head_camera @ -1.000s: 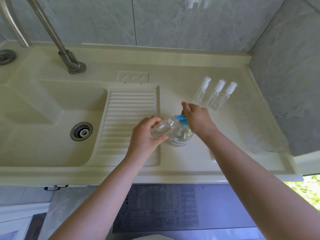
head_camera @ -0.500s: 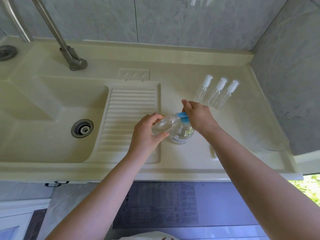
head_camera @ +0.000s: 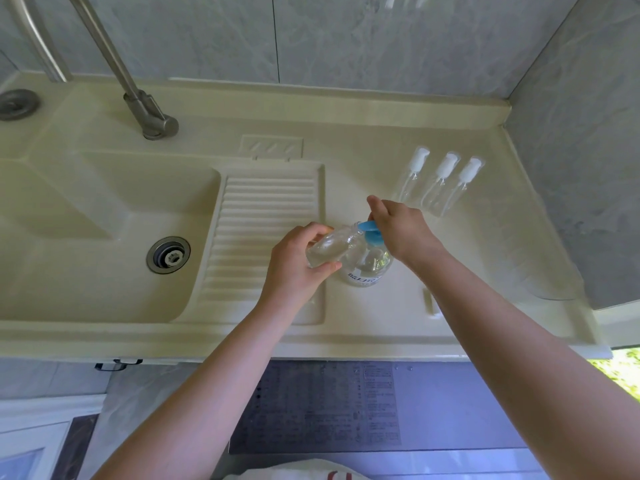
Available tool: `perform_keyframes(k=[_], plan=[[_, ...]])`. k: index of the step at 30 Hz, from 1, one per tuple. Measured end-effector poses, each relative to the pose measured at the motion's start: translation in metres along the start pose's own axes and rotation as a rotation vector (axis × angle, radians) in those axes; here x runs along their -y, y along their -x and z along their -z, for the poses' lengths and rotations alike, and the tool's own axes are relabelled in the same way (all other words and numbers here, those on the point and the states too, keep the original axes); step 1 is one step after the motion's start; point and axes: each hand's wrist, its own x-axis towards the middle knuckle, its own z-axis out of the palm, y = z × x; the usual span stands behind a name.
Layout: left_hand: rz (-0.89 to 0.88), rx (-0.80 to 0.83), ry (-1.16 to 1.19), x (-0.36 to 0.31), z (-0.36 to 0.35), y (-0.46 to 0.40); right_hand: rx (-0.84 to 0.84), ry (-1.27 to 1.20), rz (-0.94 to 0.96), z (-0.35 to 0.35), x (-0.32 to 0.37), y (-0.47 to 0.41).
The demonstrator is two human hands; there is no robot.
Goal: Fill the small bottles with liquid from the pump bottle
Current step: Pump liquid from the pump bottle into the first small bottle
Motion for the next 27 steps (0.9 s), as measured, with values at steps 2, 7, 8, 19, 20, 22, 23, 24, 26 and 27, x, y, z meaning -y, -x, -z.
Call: perform_keyframes(k=[2, 7, 8, 19, 20, 22, 23, 24, 26, 27], plan=[[-0.004, 0.005, 0.005, 0.001, 0.0, 0.0, -0.061, -0.017, -0.023, -0.002, -0.001, -0.001], [-0.014, -0.014, 0.01, 0.001, 0.001, 0.0, -0.01, -0.113, -0.041, 0.003, 0.002, 0.001], [-0.015, -0.013, 0.012, 0.0, 0.002, 0.0, 0.003, -0.138, -0.077, 0.005, 0.002, 0.0], [0.019, 0.011, 0.028, -0.001, -0.001, 0.001, -0.036, 0.033, 0.03, -0.002, 0.005, 0.0], [0.02, 0.009, 0.025, -0.001, -0.001, 0.001, -0.039, 0.032, 0.027, -0.002, 0.004, -0.001], [0.021, 0.006, 0.022, -0.001, -0.001, 0.001, -0.031, 0.006, 0.014, -0.001, 0.003, -0.001], [0.02, 0.007, 0.025, -0.001, -0.001, 0.002, -0.029, -0.015, 0.002, 0.0, 0.003, 0.0], [0.02, 0.006, 0.028, -0.001, 0.0, 0.002, -0.03, -0.04, -0.015, 0.0, 0.002, 0.0], [0.018, 0.007, 0.029, -0.002, 0.0, 0.003, -0.033, -0.079, -0.046, 0.002, 0.002, -0.002], [0.017, 0.005, 0.029, -0.002, 0.0, 0.003, -0.027, -0.082, -0.054, 0.002, 0.002, -0.003]])
